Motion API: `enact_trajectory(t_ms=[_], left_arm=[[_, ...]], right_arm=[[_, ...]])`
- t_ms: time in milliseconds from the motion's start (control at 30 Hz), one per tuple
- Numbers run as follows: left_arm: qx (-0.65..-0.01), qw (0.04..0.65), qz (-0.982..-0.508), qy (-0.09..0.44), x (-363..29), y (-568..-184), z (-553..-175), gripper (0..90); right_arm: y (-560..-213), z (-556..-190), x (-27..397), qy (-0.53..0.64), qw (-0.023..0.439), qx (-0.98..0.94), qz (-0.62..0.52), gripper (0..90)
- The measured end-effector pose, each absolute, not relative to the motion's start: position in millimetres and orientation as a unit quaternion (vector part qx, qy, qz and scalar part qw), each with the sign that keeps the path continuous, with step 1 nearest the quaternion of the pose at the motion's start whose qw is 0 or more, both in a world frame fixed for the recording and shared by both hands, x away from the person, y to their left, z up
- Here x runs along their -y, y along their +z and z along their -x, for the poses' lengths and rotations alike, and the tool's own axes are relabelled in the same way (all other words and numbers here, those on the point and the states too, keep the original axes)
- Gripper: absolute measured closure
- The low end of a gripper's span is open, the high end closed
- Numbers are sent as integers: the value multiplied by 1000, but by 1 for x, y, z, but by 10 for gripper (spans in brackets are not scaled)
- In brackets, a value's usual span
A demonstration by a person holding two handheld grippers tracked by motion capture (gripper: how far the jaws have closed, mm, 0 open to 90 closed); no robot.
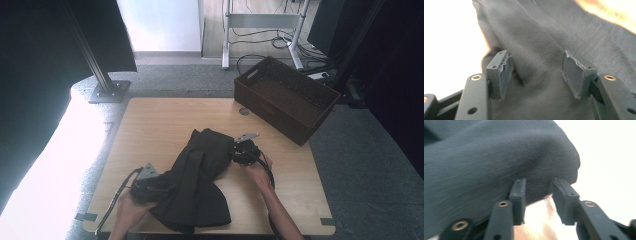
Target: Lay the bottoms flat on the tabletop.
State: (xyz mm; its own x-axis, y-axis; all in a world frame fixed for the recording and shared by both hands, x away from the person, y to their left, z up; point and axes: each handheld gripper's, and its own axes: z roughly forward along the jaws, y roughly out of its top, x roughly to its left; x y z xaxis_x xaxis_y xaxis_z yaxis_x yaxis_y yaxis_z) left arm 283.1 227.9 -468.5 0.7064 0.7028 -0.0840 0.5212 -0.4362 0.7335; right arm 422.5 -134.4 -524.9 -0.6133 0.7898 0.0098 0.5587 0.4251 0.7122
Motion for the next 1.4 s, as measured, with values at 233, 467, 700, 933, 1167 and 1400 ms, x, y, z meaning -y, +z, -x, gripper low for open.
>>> enact_trajectory(t_ms=[233,467,700,933,1167,1400], left_arm=[[-394,401,-812,160,-270,-446,-288,343],[-424,393,-797,175,-288,-459,-300,249],[-441,362,-801,182,-290,-482,-306,204],[-447,352,-803,177,-295,-495,-311,154],[-448,347,-806,168,-297,-505,-314,107],[-449,341,-808,171,-296,-508,-315,87]], right_arm=[[-493,-396,135,365,159,-831,-389,411],[-461,-375,104,401,134,-840,-340,318],[-452,-368,54,424,98,-853,-290,236],[-459,-364,2,413,69,-872,-255,178],[-483,-364,-36,367,75,-896,-238,138],[-505,-366,-45,326,73,-914,-230,415]])
